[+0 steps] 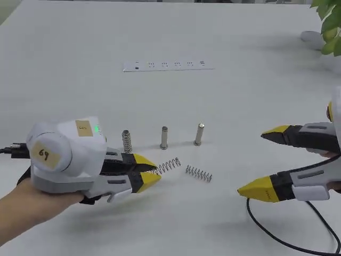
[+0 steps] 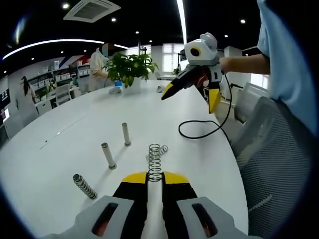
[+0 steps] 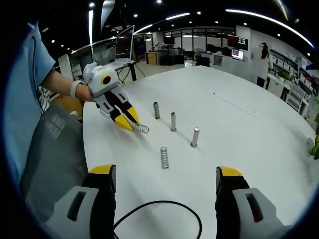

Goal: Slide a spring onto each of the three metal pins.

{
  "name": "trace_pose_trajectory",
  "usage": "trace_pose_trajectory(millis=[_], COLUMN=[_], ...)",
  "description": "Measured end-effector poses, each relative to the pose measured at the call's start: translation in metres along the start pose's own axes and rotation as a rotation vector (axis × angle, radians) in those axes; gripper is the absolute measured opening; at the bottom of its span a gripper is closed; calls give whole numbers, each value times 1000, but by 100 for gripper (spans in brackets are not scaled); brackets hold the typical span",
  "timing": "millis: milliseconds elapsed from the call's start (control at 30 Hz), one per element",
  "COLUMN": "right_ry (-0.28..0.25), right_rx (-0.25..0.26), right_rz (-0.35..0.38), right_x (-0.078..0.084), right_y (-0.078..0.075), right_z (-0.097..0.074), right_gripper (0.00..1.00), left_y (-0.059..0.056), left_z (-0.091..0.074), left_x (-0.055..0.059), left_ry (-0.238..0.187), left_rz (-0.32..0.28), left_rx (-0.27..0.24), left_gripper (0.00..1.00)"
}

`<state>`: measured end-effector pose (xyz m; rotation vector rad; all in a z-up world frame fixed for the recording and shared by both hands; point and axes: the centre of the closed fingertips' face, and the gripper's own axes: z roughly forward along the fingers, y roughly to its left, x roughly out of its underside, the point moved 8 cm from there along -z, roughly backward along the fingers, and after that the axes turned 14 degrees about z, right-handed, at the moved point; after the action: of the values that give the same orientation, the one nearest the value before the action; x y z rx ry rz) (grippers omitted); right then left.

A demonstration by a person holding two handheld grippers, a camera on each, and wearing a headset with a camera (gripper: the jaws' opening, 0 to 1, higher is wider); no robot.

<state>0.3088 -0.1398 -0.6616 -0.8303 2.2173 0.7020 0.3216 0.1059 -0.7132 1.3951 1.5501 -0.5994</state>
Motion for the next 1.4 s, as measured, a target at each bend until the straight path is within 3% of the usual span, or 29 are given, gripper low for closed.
trace_pose_trajectory(millis=[300, 400, 800, 1067, 1167, 1400], right_ry=[16, 25, 77, 103, 129, 174], right_rx=[-50, -78, -184, -260, -310, -353], right_rz=[-59, -73, -100, -118, -126, -155], right_x=[-21, -24, -30, -39, -41, -43], right_y=[10, 15, 32, 43, 49, 57], right_z=[4, 6, 13, 21, 25, 34], right_gripper=[77, 73, 68, 62, 58, 48], left_y=[-9, -15, -37, -38, -39, -39], left_z=[-14, -17, -23, -27, -28, -31], left_x=[-10, -11, -13, -20, -21, -25], left_ry=[-83, -76, -104, -125, -129, -142], left_rz=[-72, -43, -58, -48, -42, -33], left_rx=[-30, -11, 15, 23, 27, 30], left_gripper=[2, 2, 2, 2, 2, 2])
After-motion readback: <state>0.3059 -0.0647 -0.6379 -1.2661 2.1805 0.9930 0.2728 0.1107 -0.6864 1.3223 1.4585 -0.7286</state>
